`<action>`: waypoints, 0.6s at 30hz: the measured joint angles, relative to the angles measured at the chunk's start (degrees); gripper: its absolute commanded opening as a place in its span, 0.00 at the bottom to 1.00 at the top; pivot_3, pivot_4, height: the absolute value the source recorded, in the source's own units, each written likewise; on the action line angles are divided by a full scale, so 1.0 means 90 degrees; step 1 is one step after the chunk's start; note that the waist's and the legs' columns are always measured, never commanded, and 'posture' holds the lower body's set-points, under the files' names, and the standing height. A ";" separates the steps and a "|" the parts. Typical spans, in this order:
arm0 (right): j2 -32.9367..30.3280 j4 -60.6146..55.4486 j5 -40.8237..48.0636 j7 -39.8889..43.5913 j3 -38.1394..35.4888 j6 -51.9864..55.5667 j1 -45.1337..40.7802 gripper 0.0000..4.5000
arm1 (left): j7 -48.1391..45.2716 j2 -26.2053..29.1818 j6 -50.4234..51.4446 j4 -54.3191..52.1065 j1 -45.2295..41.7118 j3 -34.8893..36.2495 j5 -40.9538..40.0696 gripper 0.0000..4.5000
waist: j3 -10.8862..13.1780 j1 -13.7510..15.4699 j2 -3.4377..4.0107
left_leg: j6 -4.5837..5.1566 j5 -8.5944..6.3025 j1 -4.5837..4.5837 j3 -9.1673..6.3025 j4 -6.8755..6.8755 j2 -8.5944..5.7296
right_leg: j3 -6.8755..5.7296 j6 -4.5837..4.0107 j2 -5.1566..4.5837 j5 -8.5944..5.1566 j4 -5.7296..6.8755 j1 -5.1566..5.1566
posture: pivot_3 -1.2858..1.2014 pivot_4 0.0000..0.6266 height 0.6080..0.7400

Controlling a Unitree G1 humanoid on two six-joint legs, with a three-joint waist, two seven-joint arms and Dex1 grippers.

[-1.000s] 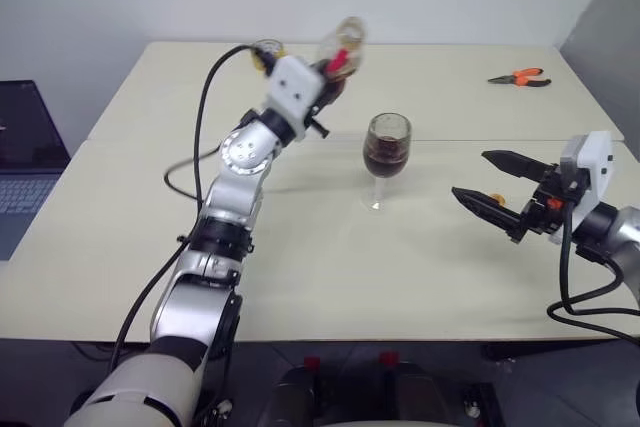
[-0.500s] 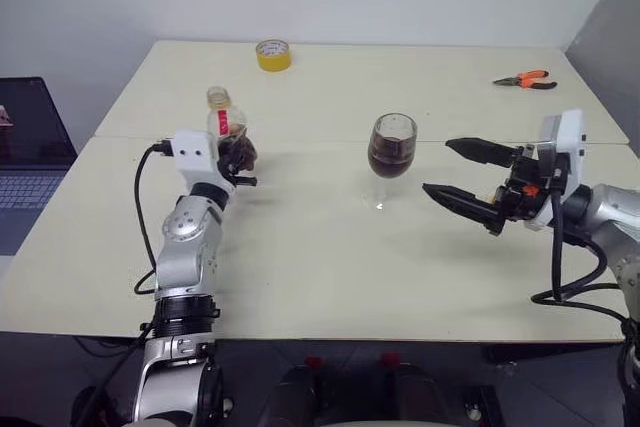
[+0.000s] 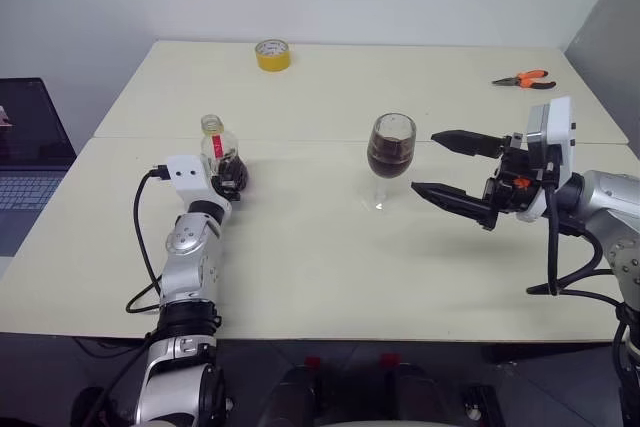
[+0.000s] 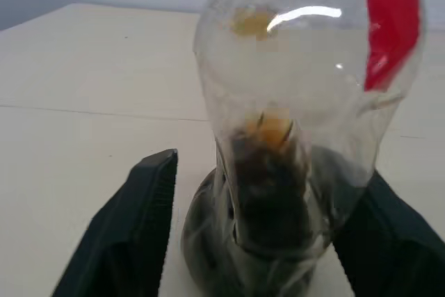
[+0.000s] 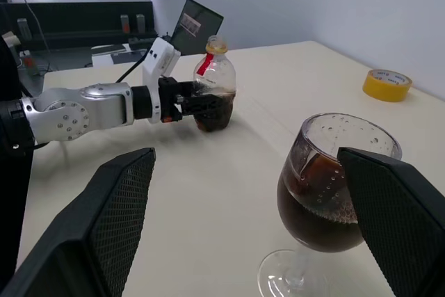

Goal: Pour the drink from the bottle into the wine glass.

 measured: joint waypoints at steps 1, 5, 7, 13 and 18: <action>-0.0017 0.0000 -0.0001 0.0000 -0.0002 0.0000 0.0000 1.00 | 0.0000 0.0001 0.0013 -0.0032 0.0043 0.0000 -0.0007 0.99 | 0.0000 -0.0001 0.0000 | 0.0000 0.0000 0.0000 -0.0001 0.0000 0.0000 | 0.0000 0.0000 0.0000 0.0000 0.0000 0.0000 | 0.52 0.24 1.00; -0.0044 0.0002 -0.0003 0.0009 -0.0005 -0.0003 0.0001 1.00 | -0.0013 0.0083 0.0301 -0.0695 0.0352 -0.0004 -0.0061 0.99 | 0.0000 -0.0004 0.0000 | 0.0000 0.0000 -0.0001 -0.0001 -0.0001 0.0001 | 0.0001 0.0000 0.0001 0.0000 0.0001 -0.0001 | 0.52 0.24 1.00; -0.0061 0.0023 -0.0029 0.0021 -0.0006 -0.0009 0.0001 1.00 | -0.0059 0.0194 0.0552 -0.1210 0.0517 -0.0007 -0.0104 0.99 | 0.0000 -0.0005 0.0000 | 0.0000 0.0000 0.0000 -0.0001 -0.0002 0.0001 | 0.0002 0.0000 0.0001 0.0000 0.0000 -0.0001 | 0.52 0.24 1.00; -0.0145 0.0149 -0.0074 0.0136 -0.0005 -0.0025 -0.0012 1.00 | -0.0199 0.0569 0.1700 -0.3025 0.1380 -0.0034 -0.0321 0.99 | -0.0002 -0.0016 0.0004 | 0.0000 0.0000 0.0002 0.0002 -0.0007 0.0004 | 0.0008 -0.0001 0.0003 0.0000 -0.0001 -0.0004 | 0.52 0.24 1.00; -0.0210 0.0371 -0.0202 0.0267 -0.0001 -0.0148 -0.0029 1.00 | -0.0382 0.1161 0.2092 -0.3522 0.1683 0.0263 -0.0465 0.99 | -0.0001 -0.0008 0.0003 | 0.0000 -0.0001 0.0002 0.0003 -0.0010 0.0005 | 0.0009 -0.0001 0.0005 -0.0001 -0.0003 -0.0003 | 0.52 0.24 1.00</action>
